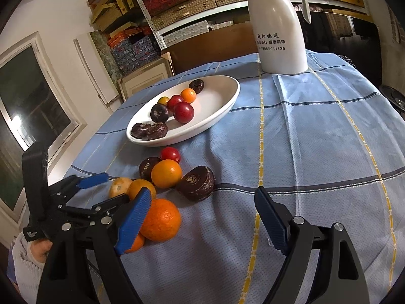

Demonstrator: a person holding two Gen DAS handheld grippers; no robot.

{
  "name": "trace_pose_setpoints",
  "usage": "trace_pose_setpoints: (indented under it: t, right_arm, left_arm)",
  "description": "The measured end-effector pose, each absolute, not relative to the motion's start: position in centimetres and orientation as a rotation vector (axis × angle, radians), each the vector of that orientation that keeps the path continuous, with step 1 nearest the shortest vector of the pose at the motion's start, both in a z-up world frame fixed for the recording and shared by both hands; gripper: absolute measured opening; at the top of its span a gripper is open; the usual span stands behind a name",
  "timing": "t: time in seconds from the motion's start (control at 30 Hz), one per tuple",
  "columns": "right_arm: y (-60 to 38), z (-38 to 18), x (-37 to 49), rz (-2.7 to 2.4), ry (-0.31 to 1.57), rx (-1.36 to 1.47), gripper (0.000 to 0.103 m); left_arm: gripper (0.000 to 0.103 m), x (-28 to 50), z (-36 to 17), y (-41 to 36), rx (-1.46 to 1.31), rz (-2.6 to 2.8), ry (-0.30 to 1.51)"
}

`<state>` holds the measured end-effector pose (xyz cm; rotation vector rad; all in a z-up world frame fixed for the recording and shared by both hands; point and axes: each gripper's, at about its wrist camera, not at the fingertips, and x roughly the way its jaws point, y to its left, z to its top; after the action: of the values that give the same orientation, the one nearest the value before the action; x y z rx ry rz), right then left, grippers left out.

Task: Organize fruits
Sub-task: 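Grasp a pale yellow tomato with the left tool while the right tool grasps an orange, then carry the tomato and orange over the plate and open both tools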

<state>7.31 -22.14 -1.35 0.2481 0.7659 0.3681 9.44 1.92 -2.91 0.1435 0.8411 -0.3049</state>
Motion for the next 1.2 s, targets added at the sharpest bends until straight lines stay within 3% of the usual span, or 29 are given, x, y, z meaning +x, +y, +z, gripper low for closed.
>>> trace_pose_setpoints:
  t: [0.2, 0.4, 0.6, 0.7, 0.83, 1.2]
  right_arm:
    - [-21.7, -1.3, 6.8, 0.393, 0.763, 0.238, 0.084]
    - [-21.4, -1.4, 6.0, 0.426, 0.765, 0.235, 0.083]
    - [-20.3, -1.7, 6.0, 0.467, 0.793, 0.188, 0.075]
    - [-19.4, -2.1, 6.4, 0.496, 0.826, 0.166, 0.068]
    - [-18.1, -3.0, 7.3, 0.557, 0.886, 0.198, 0.047]
    - [-20.0, -2.2, 6.8, 0.542, 0.834, 0.287, 0.045]
  left_arm:
    - [0.044, 9.9, -3.5, 1.0, 0.146, -0.347, 0.867]
    - [0.042, 9.6, -3.7, 0.4, 0.173, -0.342, 0.873]
    - [0.042, 9.7, -3.4, 2.1, 0.123, -0.268, 0.868]
    - [0.043, 9.8, -3.6, 2.0, 0.136, -0.269, 0.880]
    - [0.043, 9.7, -3.7, 1.7, 0.155, -0.267, 0.881]
    - [0.043, 9.0, -2.9, 1.5, 0.159, -0.271, 0.830]
